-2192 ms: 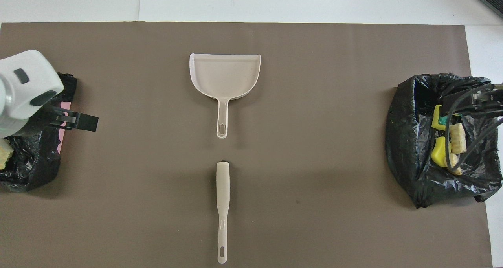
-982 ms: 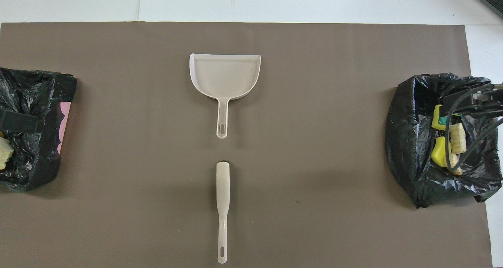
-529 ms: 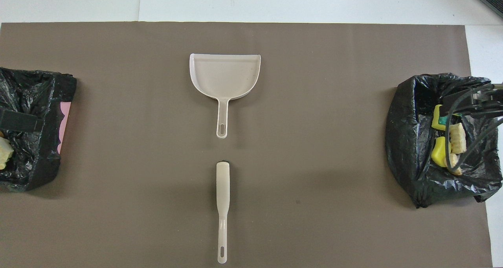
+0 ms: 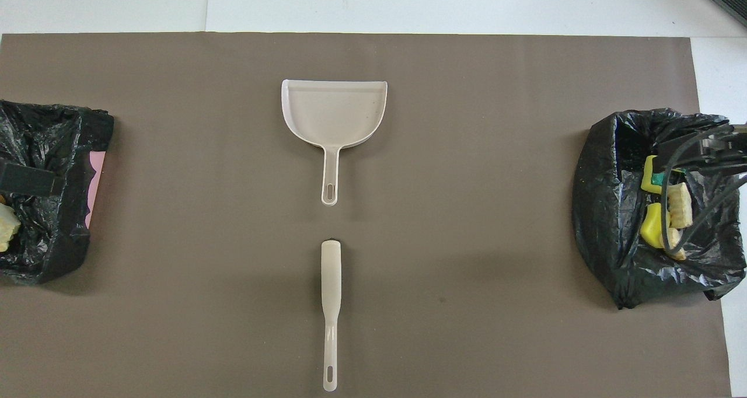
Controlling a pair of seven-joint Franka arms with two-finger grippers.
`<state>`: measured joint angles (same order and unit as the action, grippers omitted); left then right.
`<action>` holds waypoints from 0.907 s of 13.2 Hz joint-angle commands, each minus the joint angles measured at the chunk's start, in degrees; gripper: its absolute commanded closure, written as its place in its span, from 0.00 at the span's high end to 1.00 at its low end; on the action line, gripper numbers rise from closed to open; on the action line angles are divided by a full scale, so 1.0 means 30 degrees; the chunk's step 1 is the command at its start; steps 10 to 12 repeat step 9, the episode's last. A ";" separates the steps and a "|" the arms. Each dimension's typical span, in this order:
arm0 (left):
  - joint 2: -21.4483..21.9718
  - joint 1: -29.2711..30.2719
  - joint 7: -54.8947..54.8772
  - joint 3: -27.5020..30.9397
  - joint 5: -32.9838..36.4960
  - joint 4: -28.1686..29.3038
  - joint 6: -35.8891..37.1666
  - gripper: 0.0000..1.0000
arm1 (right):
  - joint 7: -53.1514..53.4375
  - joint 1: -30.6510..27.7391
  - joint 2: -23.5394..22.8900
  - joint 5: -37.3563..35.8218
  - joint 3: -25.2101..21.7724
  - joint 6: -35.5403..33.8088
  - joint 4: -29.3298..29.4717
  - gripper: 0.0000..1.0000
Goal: Sweep and dump trash in bin
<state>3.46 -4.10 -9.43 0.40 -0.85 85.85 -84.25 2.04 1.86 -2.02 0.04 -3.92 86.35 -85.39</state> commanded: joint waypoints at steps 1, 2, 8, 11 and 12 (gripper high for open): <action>0.0224 0.0371 0.0038 -0.0279 -0.0099 0.0063 0.0487 1.00 | 0.0346 -0.0152 0.0381 0.0163 0.0164 -0.0132 -0.0364 1.00; 0.0283 0.0342 0.0038 -0.0251 -0.0099 0.0121 0.0545 1.00 | 0.0346 -0.0152 0.0381 0.0163 0.0164 -0.0161 -0.0364 1.00; 0.0635 0.0371 0.0683 -0.0250 -0.0070 0.0737 0.0575 1.00 | 0.0346 -0.0152 0.0381 0.0163 0.0164 -0.0161 -0.0393 1.00; 0.0635 0.0371 0.0654 -0.0250 -0.0070 0.0737 0.0575 1.00 | 0.0346 -0.0152 0.0381 0.0163 0.0164 -0.0161 -0.0364 1.00; 0.0635 0.0371 0.0654 -0.0250 -0.0070 0.0737 0.0575 1.00 | 0.0346 -0.0152 0.0381 0.0163 0.0164 -0.0161 -0.0364 1.00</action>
